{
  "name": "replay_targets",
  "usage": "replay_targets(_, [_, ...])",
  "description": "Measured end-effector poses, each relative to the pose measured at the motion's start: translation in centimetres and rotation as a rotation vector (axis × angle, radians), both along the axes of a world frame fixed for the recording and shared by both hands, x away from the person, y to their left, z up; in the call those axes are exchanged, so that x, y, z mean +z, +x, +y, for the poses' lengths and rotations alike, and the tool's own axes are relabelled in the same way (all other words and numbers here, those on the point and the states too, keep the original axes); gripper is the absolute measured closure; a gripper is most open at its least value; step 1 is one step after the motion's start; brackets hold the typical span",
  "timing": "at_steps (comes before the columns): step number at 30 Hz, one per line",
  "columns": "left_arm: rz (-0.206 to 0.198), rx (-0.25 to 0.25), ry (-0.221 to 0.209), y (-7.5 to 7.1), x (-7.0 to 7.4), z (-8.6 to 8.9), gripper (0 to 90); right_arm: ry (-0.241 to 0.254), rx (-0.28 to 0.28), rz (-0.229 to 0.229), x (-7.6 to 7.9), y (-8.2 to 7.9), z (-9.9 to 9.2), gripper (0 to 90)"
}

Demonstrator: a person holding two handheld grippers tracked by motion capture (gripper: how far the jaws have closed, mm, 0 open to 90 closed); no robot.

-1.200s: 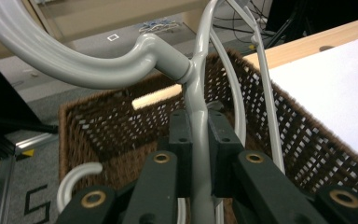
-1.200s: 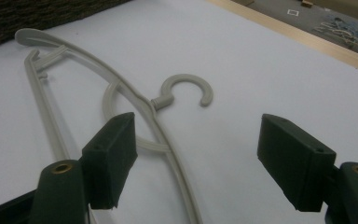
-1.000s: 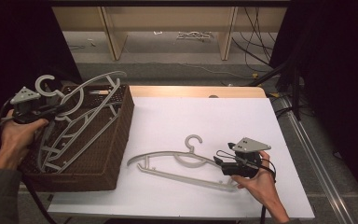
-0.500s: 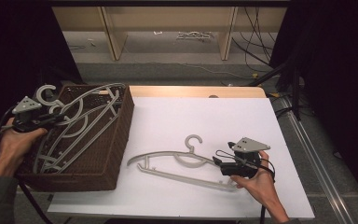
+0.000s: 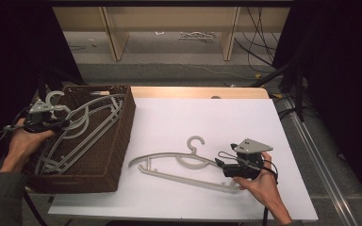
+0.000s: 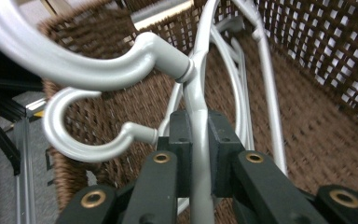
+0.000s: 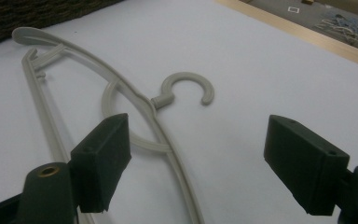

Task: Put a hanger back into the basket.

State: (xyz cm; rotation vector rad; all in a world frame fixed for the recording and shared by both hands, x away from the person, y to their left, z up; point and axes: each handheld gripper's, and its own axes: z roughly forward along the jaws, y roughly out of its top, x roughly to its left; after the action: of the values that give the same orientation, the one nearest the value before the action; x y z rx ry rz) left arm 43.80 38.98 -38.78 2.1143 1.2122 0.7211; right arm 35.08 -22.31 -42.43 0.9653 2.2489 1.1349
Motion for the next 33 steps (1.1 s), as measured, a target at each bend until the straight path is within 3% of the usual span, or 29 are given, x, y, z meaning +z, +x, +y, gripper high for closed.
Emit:
replay_targets(3, [0.042, 0.0, 0.011, 0.5, -1.2, -0.6, 82.0, 0.002, 0.0, 0.004, 0.0, 0.0, 0.0, 23.7])
replay_targets(6, [0.035, 0.004, 0.002, 0.7, -2.0, -1.0, 81.9, 0.001, 0.003, 0.001, 0.0, 0.0, 0.0, 23.7])
replay_targets(7, [0.07, 0.017, 0.025, 0.9, -2.6, -1.3, 81.9, -0.001, 0.005, 0.003, 0.0, 0.0, 0.0, 23.7])
replay_targets(9, [0.085, 0.038, 0.028, 0.9, -3.4, -1.4, 81.7, -0.003, 0.003, 0.005, 0.0, 0.0, 0.0, 23.8])
replay_targets(12, [0.085, 0.074, 0.003, 1.0, -3.6, -0.9, 80.6, -0.005, 0.004, 0.006, -0.1, 0.0, 0.1, 23.8])
replay_targets(16, [0.087, 0.112, 0.003, 0.7, -3.4, -0.5, 74.0, -0.003, 0.002, 0.004, -0.1, 0.0, 0.1, 23.8])
replay_targets(18, [0.083, 0.16, -0.012, 0.5, -3.3, -0.2, 70.3, -0.006, 0.004, 0.005, -0.1, 0.0, 0.1, 23.8])
replay_targets(20, [0.069, 0.188, -0.017, 0.3, -2.9, -0.1, 69.0, -0.005, 0.002, 0.005, -0.1, 0.0, 0.1, 23.8])
replay_targets(21, [0.054, 0.204, -0.022, 0.1, -2.5, -0.1, 60.9, -0.005, 0.007, 0.003, 0.0, 0.0, 0.1, 23.8])
replay_targets(22, [0.038, 0.214, -0.028, 0.0, -2.3, -0.1, 60.9, -0.005, 0.007, 0.003, 0.0, 0.0, 0.1, 23.8])
replay_targets(23, [0.006, 0.225, -0.051, -0.5, -1.5, -0.3, 55.2, -0.008, 0.009, 0.005, -0.1, 0.0, 0.1, 23.8])
replay_targets(30, [-0.074, 0.224, -0.17, -2.4, 0.9, -1.7, 38.7, -0.009, 0.006, 0.003, -0.1, 0.0, 0.2, 23.7])
replay_targets(31, [-0.096, 0.212, -0.212, -3.1, 1.3, -2.3, 35.8, -0.012, 0.006, 0.004, -0.1, -0.1, 0.2, 23.7])
replay_targets(33, [-0.107, 0.202, -0.226, -3.5, 1.5, -2.6, 34.2, -0.011, 0.008, 0.006, -0.1, -0.1, 0.3, 23.7])
